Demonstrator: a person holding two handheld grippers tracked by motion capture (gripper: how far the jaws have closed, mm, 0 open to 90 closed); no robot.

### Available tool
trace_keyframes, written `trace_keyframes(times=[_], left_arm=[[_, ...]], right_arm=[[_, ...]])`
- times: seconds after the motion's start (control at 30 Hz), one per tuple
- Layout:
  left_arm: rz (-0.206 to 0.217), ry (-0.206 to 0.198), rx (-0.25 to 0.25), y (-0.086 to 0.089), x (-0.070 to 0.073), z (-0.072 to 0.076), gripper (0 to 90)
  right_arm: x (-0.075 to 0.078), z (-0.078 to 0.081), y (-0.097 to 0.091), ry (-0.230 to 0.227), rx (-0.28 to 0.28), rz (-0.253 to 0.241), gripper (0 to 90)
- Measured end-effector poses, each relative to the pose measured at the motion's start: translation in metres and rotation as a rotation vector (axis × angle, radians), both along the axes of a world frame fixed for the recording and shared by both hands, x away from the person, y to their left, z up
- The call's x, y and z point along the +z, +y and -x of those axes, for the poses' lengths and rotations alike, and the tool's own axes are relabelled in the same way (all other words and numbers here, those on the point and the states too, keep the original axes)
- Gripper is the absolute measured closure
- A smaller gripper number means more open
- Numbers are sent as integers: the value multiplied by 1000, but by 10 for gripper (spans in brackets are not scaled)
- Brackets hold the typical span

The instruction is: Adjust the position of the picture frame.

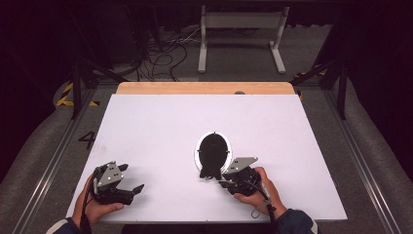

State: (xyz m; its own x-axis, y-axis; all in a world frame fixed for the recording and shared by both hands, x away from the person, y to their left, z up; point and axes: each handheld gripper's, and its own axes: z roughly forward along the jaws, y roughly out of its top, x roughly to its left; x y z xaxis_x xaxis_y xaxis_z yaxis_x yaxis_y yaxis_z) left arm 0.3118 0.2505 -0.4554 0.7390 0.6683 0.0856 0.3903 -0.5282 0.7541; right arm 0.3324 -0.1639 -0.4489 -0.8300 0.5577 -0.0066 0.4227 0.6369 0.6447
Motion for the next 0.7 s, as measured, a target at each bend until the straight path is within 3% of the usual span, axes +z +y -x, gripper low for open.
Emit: trace_keyframes(times=[0.3,0.7], left_arm=[[5,21,-11,-1,-4,-3,120],[8,28,-29,-3,-6,-6,120]], right_arm=[[0,-3,3,-6,0,10,699],[-3,-1,3,-13,-36,-36,675]])
